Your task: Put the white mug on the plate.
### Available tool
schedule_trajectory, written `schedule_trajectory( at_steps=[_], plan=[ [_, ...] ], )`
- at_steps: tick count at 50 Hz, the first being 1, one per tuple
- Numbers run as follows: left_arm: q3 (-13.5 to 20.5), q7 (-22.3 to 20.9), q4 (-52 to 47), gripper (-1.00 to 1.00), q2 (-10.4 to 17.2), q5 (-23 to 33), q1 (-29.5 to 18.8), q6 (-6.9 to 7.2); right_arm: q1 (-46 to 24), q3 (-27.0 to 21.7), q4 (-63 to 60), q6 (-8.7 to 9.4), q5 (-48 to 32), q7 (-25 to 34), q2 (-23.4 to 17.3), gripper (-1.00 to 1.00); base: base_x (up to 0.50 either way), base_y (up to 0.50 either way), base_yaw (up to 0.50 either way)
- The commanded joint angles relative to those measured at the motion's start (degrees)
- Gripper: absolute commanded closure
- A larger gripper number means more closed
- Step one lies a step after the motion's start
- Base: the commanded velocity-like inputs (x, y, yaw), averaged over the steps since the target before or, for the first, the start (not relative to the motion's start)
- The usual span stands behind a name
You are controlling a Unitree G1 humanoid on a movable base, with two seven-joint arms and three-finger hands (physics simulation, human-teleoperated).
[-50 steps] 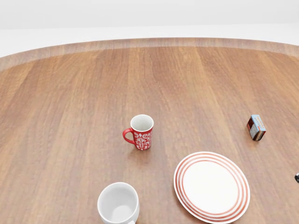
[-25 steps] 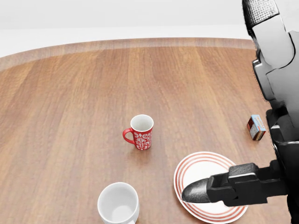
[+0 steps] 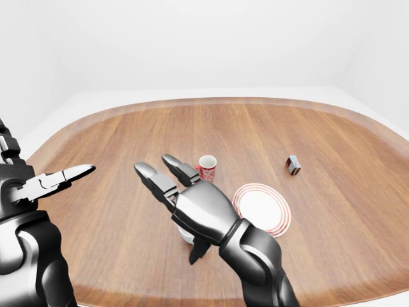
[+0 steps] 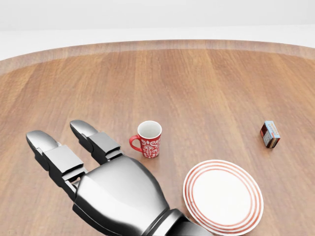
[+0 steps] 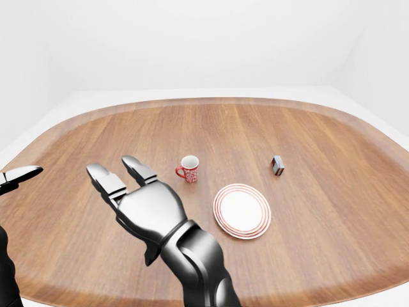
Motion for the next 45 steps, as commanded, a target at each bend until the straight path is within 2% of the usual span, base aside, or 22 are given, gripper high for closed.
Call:
schedule_trajectory(
  at_steps=[1, 11, 25, 45],
  plan=[
    [-1.0, 0.0, 5.7, -1.0, -0.5, 0.1, -0.7, 0.0, 4.9, 11.4, 10.9, 0.0, -12.3, 0.0, 1.3, -1.0, 0.0, 0.0, 0.0],
    [-1.0, 0.0, 5.7, -1.0, -0.5, 0.1, -0.7, 0.0, 7.5, 16.2, 15.2, 0.0, -14.2, 0.0, 0.4, -1.0, 0.0, 0.0, 0.0],
    [-1.4, -0.2, 6.3, -1.0, -0.9, 0.4, -0.4, 0.0, 5.5, 12.5, 22.9, 0.0, -14.6, 0.0, 1.8, -1.0, 0.0, 0.0, 0.0],
    [-1.5, -0.4, 6.0, -1.0, -1.2, 0.5, -0.2, 0.0, 1.2, 4.0, 28.2, 0.0, -15.5, 0.0, 3.8, -1.0, 0.0, 0.0, 0.0]
  ],
)
